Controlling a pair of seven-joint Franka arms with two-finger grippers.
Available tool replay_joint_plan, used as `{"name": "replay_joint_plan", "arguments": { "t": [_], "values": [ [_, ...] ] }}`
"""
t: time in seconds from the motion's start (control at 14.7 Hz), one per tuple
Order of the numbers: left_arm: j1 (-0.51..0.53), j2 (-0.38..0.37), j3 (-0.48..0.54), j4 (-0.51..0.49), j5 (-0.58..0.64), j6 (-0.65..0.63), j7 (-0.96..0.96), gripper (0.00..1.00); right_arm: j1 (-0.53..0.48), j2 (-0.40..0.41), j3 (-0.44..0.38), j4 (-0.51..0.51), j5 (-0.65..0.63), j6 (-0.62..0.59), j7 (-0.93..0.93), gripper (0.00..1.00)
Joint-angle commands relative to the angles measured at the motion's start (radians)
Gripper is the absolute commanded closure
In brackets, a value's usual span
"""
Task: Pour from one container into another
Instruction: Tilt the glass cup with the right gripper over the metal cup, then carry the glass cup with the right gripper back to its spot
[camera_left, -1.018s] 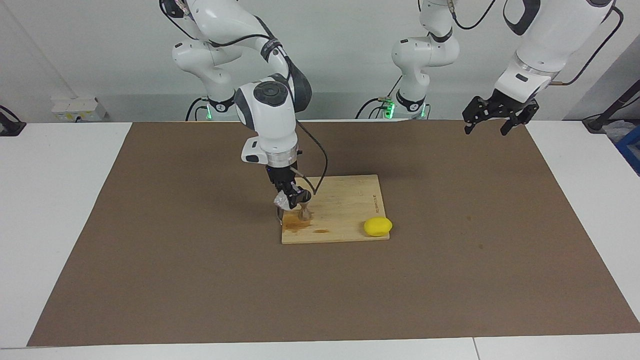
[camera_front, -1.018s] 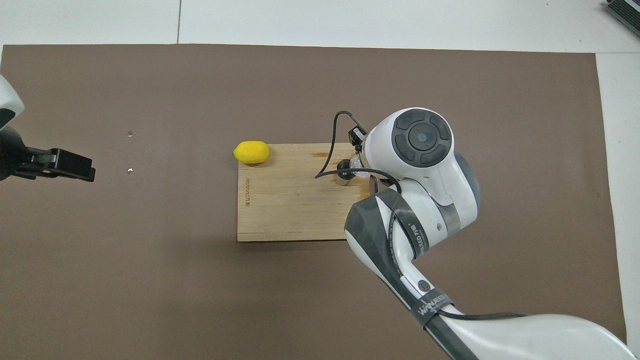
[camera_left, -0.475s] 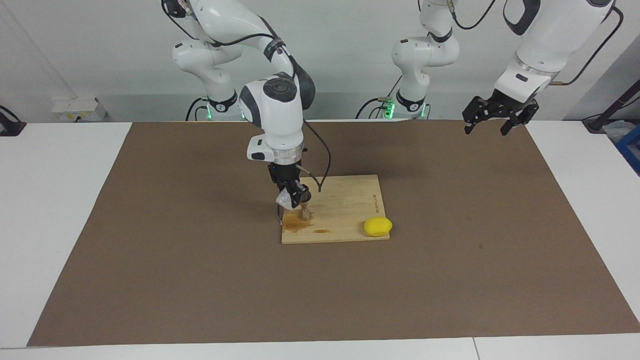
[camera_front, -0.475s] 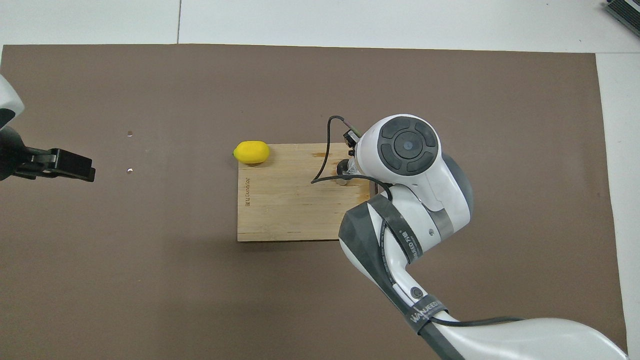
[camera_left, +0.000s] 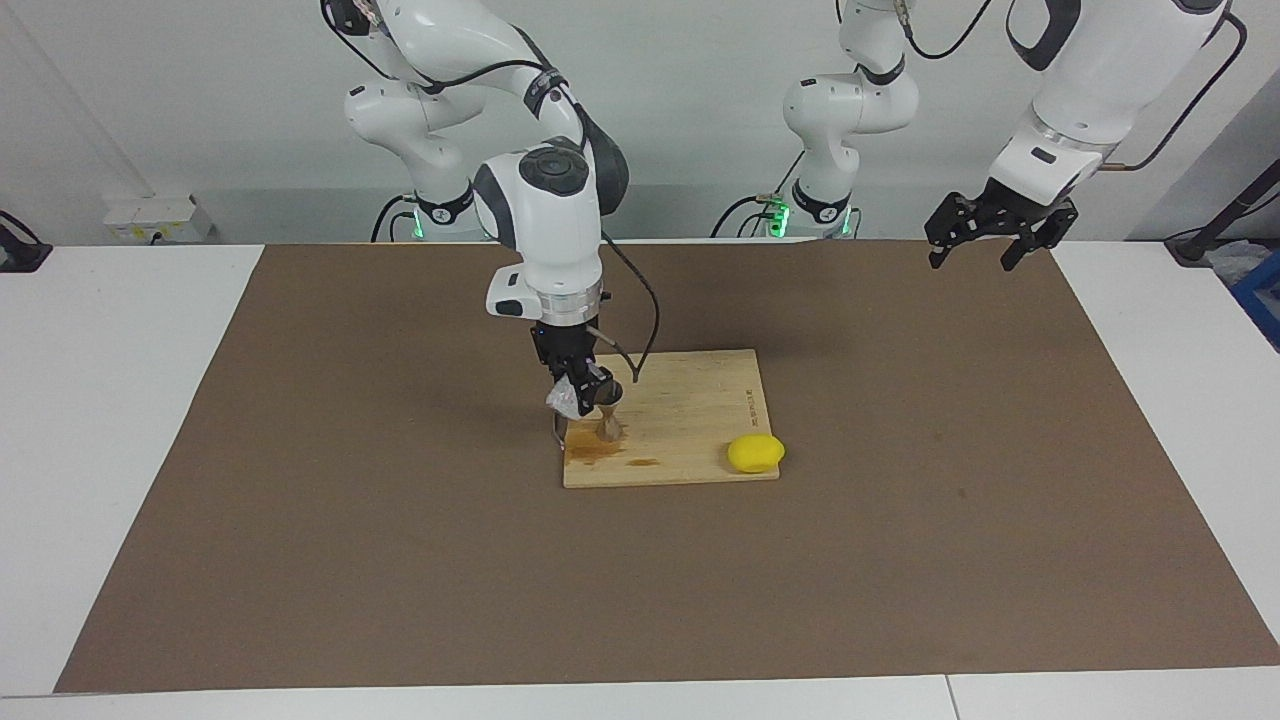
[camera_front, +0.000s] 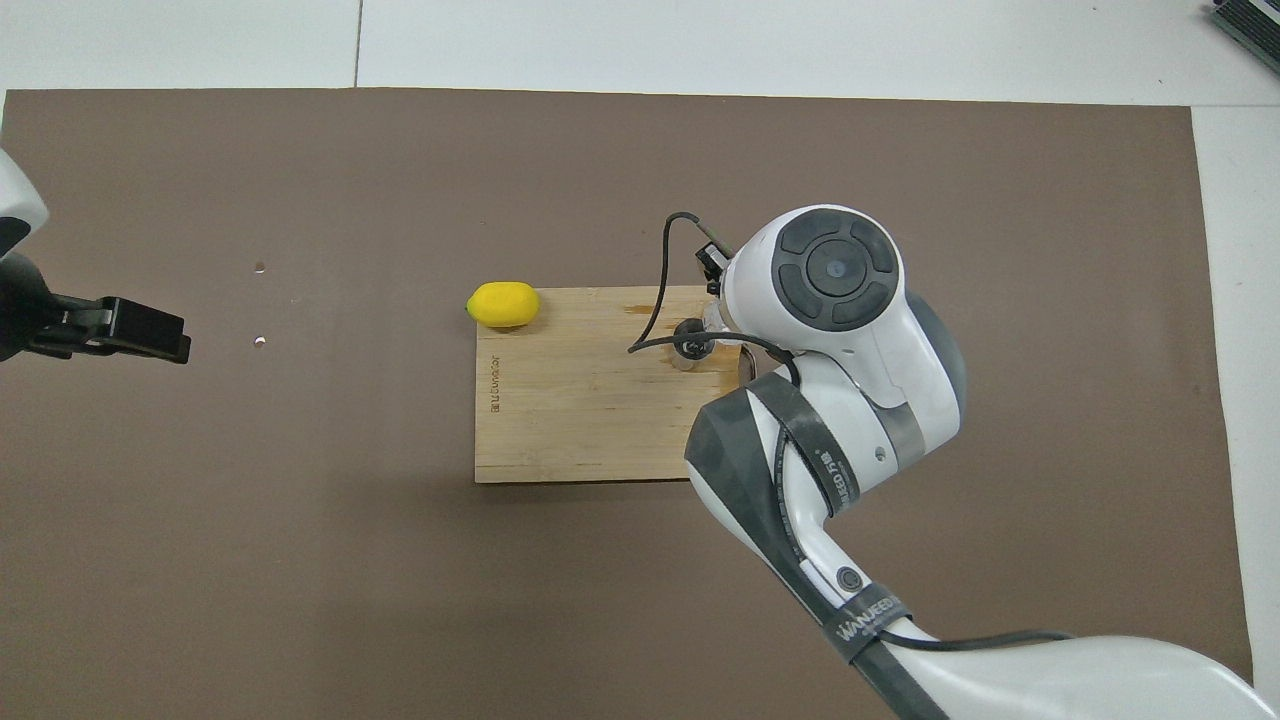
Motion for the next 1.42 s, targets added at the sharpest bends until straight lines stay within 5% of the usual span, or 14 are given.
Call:
{"name": "replay_joint_plan", "arguments": {
  "t": [0.0,0.68,0.95,1.36],
  "values": [
    [0.004,-0.029,0.002,-0.034,-0.012,0.012,0.001,0.00,-0.025,0.004,0.009,0.028,0.066,-0.024,0.018,1.00],
    [0.004,-0.029,0.002,-0.034,-0.012,0.012,0.001,0.00,-0.225,0.015,0.009,-0.001,0.465,-0.069,-0.028,1.00],
    [0.003,-0.029,0.002,-0.034,-0.012,0.012,0.001,0.00,-0.312,0.012,0.009,-0.091,0.505,-0.058,-0.041,1.00],
    [0.004,-0.030,0.002,-0.034,-0.012,0.012,0.001,0.00,-0.469,0.024,0.009,-0.197,0.701,-0.067,-0.294,1.00]
  ]
}}
